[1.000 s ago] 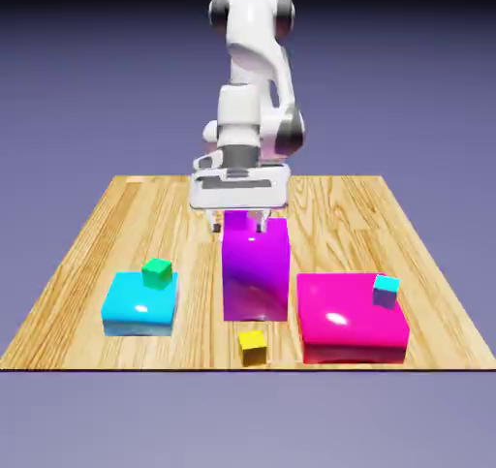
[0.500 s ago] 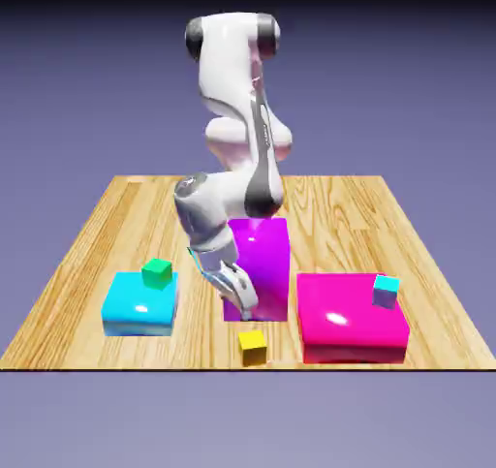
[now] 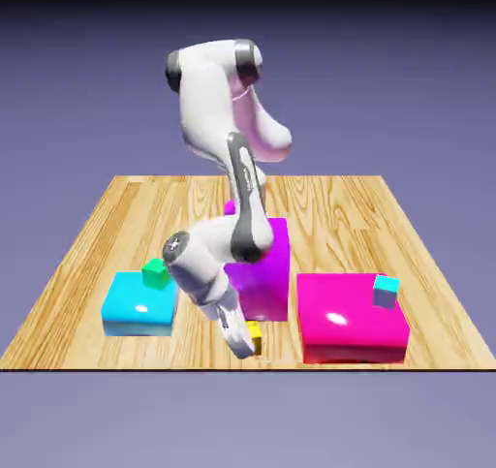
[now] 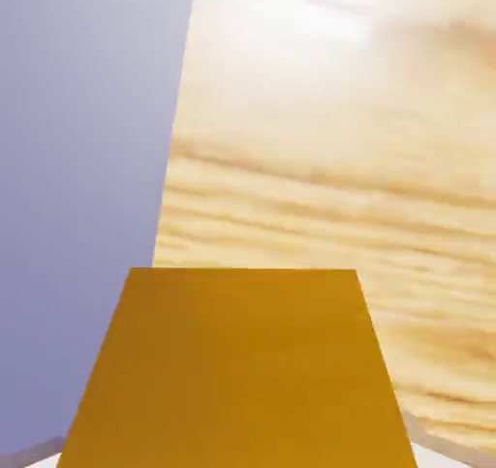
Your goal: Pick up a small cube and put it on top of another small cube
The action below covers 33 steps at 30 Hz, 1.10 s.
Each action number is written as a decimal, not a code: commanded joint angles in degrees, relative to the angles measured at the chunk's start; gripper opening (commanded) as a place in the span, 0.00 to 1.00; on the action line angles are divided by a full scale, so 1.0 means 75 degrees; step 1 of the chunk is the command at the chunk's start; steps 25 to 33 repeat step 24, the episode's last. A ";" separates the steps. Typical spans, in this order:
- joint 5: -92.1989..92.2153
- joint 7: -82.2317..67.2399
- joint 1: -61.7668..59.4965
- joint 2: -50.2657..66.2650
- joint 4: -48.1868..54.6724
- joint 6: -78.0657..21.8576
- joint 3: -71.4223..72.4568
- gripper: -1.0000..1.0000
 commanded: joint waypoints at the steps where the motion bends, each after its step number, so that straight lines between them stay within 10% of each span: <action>1: -0.0350 -0.0222 0.0113 -0.0027 0.0132 -0.0250 0.0199 0.00; 15: -0.2704 0.0457 0.1448 0.0089 0.2396 -0.3757 0.3449 0.00; 20: -0.2910 0.0509 0.1692 0.0487 0.1493 -0.2497 0.3273 0.00; 21: -0.2910 0.0509 0.1692 0.0488 0.1493 -0.2497 0.3273 1.00; 33: -0.2802 0.0482 0.1564 0.0278 0.1969 -0.3160 0.3366 1.00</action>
